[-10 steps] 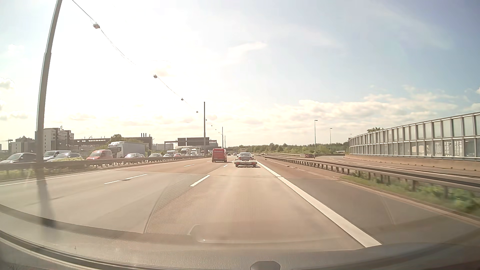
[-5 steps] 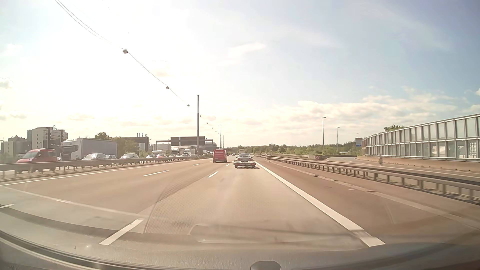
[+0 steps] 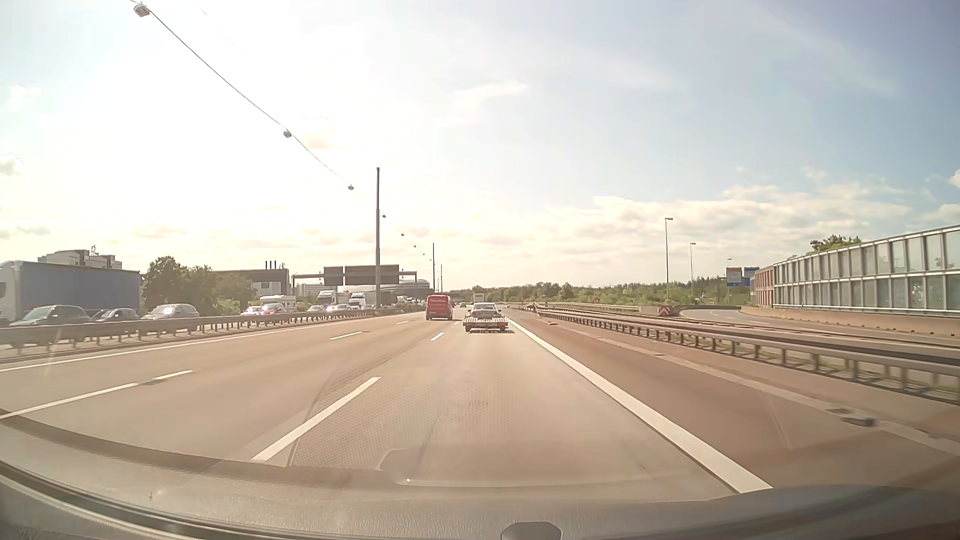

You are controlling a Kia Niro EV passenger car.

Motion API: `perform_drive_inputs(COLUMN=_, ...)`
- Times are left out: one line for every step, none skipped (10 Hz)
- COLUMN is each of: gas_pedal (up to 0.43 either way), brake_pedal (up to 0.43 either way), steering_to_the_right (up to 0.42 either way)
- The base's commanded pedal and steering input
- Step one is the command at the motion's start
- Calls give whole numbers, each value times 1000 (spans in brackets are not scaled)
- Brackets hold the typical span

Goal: Follow the waypoints while adhering to traffic rules and regulations

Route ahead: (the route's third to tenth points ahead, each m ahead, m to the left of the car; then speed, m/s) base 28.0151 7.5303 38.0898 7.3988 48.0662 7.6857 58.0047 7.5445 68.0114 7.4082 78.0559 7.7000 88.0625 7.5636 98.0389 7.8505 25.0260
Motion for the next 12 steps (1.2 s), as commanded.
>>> perform_drive_inputs(gas_pedal=177, brake_pedal=0, steering_to_the_right=-2)
perform_drive_inputs(gas_pedal=177, brake_pedal=0, steering_to_the_right=-3)
perform_drive_inputs(gas_pedal=177, brake_pedal=0, steering_to_the_right=-4)
perform_drive_inputs(gas_pedal=177, brake_pedal=0, steering_to_the_right=-5)
perform_drive_inputs(gas_pedal=150, brake_pedal=0, steering_to_the_right=-4)
perform_drive_inputs(gas_pedal=98, brake_pedal=0, steering_to_the_right=-4)
perform_drive_inputs(gas_pedal=79, brake_pedal=0, steering_to_the_right=-4)
perform_drive_inputs(gas_pedal=79, brake_pedal=0, steering_to_the_right=-4)
perform_drive_inputs(gas_pedal=79, brake_pedal=0, steering_to_the_right=-4)
perform_drive_inputs(gas_pedal=79, brake_pedal=0, steering_to_the_right=-4)
perform_drive_inputs(gas_pedal=79, brake_pedal=0, steering_to_the_right=-4)
perform_drive_inputs(gas_pedal=79, brake_pedal=0, steering_to_the_right=-3)
